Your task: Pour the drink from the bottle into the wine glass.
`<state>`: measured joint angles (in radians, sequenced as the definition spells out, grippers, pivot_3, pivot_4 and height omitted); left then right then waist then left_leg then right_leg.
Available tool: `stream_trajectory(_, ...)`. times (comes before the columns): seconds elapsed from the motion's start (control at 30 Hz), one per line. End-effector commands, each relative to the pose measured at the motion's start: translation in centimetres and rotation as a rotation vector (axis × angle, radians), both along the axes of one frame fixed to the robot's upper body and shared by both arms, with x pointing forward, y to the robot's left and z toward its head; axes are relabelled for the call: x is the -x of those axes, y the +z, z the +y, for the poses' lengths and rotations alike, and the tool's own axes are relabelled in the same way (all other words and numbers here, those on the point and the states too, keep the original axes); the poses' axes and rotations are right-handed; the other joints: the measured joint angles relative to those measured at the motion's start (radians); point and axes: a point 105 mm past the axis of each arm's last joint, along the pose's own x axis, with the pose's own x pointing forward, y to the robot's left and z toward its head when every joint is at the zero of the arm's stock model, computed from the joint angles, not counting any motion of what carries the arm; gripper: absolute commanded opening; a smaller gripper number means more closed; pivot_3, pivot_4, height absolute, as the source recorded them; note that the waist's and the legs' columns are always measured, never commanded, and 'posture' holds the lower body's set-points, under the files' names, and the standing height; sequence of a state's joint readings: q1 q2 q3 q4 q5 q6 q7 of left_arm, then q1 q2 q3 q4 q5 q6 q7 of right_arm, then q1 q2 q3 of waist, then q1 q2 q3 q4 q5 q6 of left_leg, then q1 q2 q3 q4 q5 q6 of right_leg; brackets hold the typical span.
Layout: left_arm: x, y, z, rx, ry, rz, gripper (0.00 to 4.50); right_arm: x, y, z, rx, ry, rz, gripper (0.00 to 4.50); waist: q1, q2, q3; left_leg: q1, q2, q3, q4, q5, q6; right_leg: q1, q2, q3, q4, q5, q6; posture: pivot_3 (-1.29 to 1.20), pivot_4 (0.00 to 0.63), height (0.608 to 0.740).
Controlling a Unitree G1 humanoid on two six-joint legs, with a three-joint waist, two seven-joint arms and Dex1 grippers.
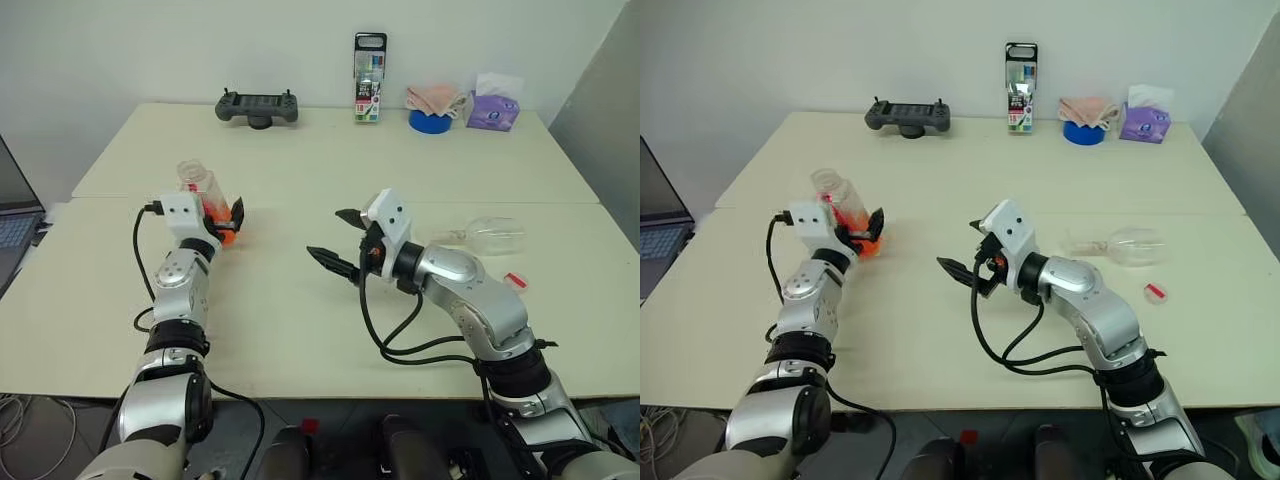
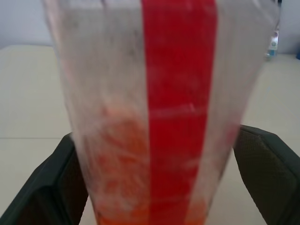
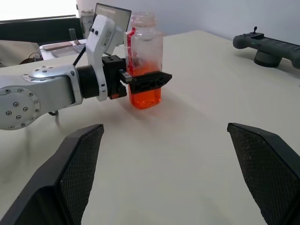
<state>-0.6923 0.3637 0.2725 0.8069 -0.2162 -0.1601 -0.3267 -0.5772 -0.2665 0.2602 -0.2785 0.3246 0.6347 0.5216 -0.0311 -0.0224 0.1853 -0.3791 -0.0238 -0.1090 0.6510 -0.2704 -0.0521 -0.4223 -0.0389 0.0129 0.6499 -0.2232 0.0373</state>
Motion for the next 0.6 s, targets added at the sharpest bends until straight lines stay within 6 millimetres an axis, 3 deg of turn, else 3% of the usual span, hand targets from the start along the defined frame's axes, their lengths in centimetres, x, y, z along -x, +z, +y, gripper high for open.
stream_trajectory(0.03, 0.3, 1.1, 0.1, -0.019, -0.003, -0.037, 4.44, 0.1, 1.4, -0.2, -0.022, -0.006, -0.053, 4.5, 0.0, 0.0, 0.0, 0.0, 0.0, 0.0, 0.0, 0.0, 0.0, 0.0, 0.0, 0.0, 0.0, 0.0, 0.0, 0.0, 0.15, 0.74)
stream_trajectory(0.2, 1.4, 0.4, 0.4, -0.024, 0.006, -0.021, 4.44, -0.4, 1.2, -1.2, -0.02, -0.033, -0.049, 4.5, 0.0, 0.0, 0.0, 0.0, 0.0, 0.0, 0.0, 0.0, 0.0, 0.0, 0.0, 0.001, 0.0, 0.0, 0.0, 0.0, 0.15, 0.74)
stream_trajectory(0.37, 4.0, -0.9, 1.3, -0.029, 0.039, 0.011, 4.44, -1.0, 0.9, -3.5, -0.031, -0.093, -0.028, 4.5, 0.001, 0.0, 0.0, 0.0, 0.0, 0.001, 0.0, 0.0, 0.0, 0.0, 0.0, 0.001, 0.0, 0.0, 0.0, 0.0, 0.15, 0.74)
stream_trajectory(0.5, 7.6, -2.5, 1.6, -0.038, 0.043, 0.062, 4.44, -1.0, 0.1, -7.1, -0.099, -0.199, 0.034, 4.5, 0.001, 0.0, 0.0, 0.0, 0.001, 0.001, 0.0, 0.0, 0.0, 0.0, -0.001, 0.002, 0.0, 0.0, 0.0, 0.0, 0.15, 0.74)
stream_trajectory(0.6, 10.6, -3.8, -0.7, -0.066, -0.111, 0.115, 4.44, -0.6, -1.5, -10.7, -0.201, -0.346, 0.132, 4.5, 0.002, 0.0, 0.0, 0.0, 0.002, 0.002, -0.002, 0.0, 0.0, 0.0, -0.001, 0.003, -0.002, 0.0, 0.0, 0.0, 0.15, 0.74)
